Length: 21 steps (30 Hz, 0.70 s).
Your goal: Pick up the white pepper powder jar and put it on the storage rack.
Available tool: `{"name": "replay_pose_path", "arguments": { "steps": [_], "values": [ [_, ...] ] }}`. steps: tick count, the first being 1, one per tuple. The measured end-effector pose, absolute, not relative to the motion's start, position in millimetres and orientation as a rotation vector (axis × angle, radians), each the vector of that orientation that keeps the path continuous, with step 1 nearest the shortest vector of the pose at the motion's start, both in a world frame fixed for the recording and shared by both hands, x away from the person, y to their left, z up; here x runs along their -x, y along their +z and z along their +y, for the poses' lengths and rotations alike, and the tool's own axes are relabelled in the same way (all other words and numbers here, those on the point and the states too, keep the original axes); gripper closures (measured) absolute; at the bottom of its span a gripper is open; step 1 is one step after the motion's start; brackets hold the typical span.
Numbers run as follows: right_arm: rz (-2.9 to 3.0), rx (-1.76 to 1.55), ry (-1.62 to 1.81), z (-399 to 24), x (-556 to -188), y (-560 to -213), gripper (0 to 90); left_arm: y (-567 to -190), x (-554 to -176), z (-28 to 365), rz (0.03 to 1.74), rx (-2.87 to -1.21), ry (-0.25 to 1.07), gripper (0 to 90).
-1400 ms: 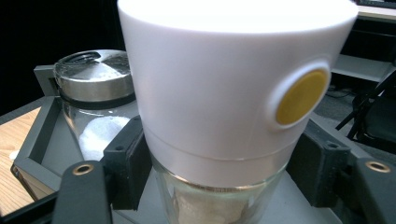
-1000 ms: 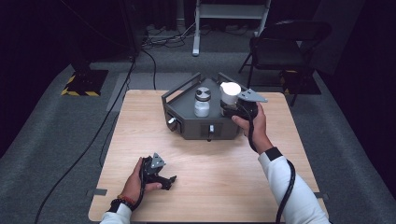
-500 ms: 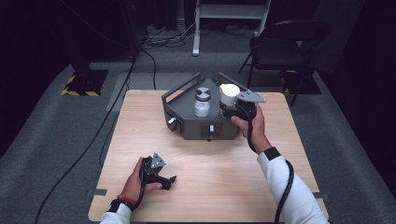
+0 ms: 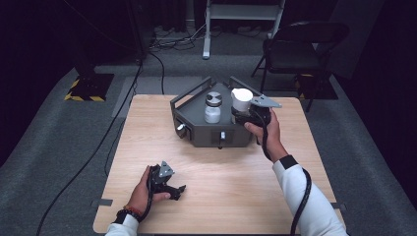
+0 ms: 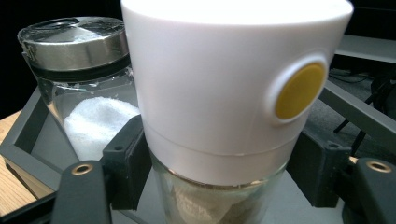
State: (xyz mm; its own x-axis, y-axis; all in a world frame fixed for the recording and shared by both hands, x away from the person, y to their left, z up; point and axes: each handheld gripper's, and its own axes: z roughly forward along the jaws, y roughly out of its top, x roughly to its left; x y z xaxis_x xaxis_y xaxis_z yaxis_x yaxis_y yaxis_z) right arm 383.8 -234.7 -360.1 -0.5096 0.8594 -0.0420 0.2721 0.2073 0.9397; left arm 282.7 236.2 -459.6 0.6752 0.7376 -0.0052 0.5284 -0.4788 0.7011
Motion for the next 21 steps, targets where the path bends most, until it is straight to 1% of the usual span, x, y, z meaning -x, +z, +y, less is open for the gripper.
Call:
{"name": "replay_pose_path", "arguments": {
  "steps": [7, 18, 21],
  "values": [
    [1.918, -1.033, 1.294, -234.7, -383.9, -359.1, 24.3, -459.6, -282.7, 236.2, 0.969, -2.196, 0.390, 0.0],
    [1.960, -0.991, 1.200, -228.6, -379.0, -354.3, 7.0, -459.6, -282.7, 236.2, 0.970, -2.195, 0.390, 0.0],
    [1.970, -0.956, 1.175, -226.9, -377.0, -351.6, 6.0, -459.6, -282.7, 236.2, 0.970, -2.195, 0.390, 0.0]
  ]
}}
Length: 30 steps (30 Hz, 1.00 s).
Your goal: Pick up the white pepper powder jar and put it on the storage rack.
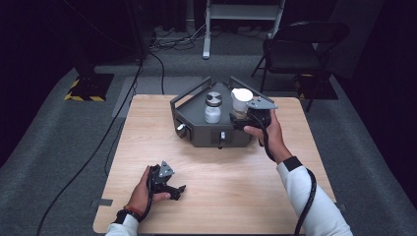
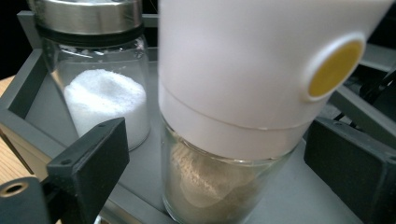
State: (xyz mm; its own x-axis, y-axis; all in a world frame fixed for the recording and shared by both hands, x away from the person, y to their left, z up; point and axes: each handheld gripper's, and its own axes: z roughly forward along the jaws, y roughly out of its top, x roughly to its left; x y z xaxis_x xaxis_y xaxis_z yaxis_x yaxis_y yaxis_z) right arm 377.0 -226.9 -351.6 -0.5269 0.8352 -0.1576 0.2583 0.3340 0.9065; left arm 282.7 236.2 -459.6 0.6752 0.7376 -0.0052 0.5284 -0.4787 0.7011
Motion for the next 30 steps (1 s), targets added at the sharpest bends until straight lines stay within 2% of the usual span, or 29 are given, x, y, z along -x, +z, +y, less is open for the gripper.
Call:
{"name": "replay_pose_path", "arguments": {
  "steps": [16, 30],
  "values": [
    [1.943, -0.899, 1.123, -228.1, -364.2, -335.3, 5.5, -459.6, -282.6, 236.2, 0.969, -2.195, 0.390, 0.0],
    [1.863, -0.841, 1.175, -244.1, -330.4, -329.0, 5.5, -459.7, -282.4, 236.1, 0.970, -2.195, 0.392, 0.0]
  ]
}}
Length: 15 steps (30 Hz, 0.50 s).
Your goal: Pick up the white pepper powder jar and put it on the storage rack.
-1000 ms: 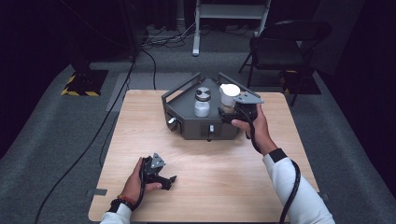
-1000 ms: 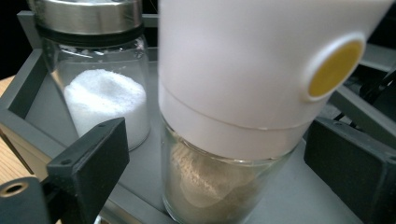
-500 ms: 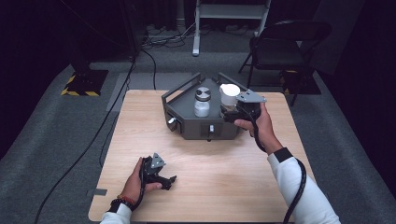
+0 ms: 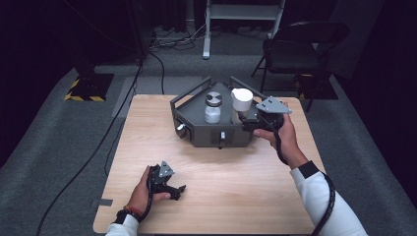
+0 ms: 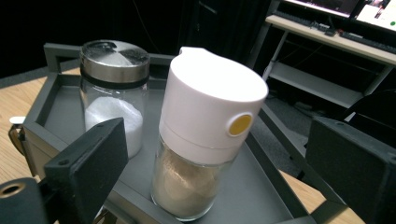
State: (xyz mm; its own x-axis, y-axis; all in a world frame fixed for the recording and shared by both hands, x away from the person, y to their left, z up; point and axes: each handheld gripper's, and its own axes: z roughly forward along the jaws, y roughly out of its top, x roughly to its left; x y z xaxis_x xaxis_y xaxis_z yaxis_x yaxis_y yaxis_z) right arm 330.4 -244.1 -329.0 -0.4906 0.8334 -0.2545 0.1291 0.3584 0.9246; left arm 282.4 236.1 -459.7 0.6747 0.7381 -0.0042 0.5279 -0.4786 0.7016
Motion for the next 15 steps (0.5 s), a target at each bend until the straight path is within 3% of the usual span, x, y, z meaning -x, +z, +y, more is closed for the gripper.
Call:
{"name": "replay_pose_path", "arguments": {
  "steps": [15],
  "values": [
    [1.843, -0.799, 1.241, -268.0, -299.1, -353.6, 5.5, -459.7, -282.5, 236.1, 0.970, -2.195, 0.391, 0.0]
  ]
}}
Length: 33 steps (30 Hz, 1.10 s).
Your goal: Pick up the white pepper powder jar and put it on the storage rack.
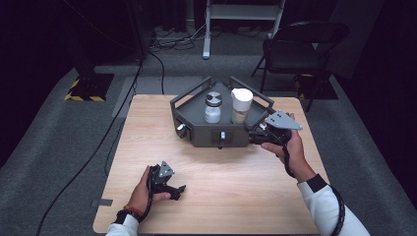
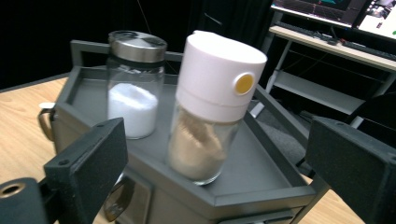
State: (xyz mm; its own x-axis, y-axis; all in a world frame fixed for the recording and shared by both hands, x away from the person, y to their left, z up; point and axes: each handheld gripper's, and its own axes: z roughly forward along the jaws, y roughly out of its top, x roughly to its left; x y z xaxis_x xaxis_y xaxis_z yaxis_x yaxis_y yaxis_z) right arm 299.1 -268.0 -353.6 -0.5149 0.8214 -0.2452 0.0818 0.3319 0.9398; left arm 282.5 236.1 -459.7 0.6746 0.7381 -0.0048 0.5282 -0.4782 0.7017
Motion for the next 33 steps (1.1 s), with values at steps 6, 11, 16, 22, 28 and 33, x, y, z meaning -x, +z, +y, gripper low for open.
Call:
{"name": "replay_pose_path", "arguments": {
  "steps": [6, 11, 16, 22, 28, 33],
  "values": [
    [1.872, -0.762, 1.256, -271.3, -288.1, -364.3, 5.5, -459.7, -282.4, 236.1, 0.970, -2.195, 0.392, 0.0],
    [1.893, -0.753, 1.280, -275.7, -282.3, -372.4, 5.5, -459.8, -282.4, 236.1, 0.970, -2.194, 0.391, 0.0],
    [1.918, -0.744, 1.273, -279.0, -278.3, -379.2, 5.5, -459.7, -282.4, 236.1, 0.970, -2.195, 0.392, 0.0],
    [1.950, -0.735, 1.260, -282.8, -275.1, -386.0, 5.5, -459.7, -282.4, 236.1, 0.970, -2.194, 0.391, 0.0],
    [1.981, -0.726, 1.239, -284.7, -271.4, -391.9, 5.5, -459.7, -282.4, 236.1, 0.970, -2.195, 0.392, 0.1],
    [2.010, -0.720, 1.221, -286.5, -268.2, -398.3, 5.5, -459.6, -282.4, 236.1, 0.970, -2.195, 0.392, 0.0]
  ]
}}
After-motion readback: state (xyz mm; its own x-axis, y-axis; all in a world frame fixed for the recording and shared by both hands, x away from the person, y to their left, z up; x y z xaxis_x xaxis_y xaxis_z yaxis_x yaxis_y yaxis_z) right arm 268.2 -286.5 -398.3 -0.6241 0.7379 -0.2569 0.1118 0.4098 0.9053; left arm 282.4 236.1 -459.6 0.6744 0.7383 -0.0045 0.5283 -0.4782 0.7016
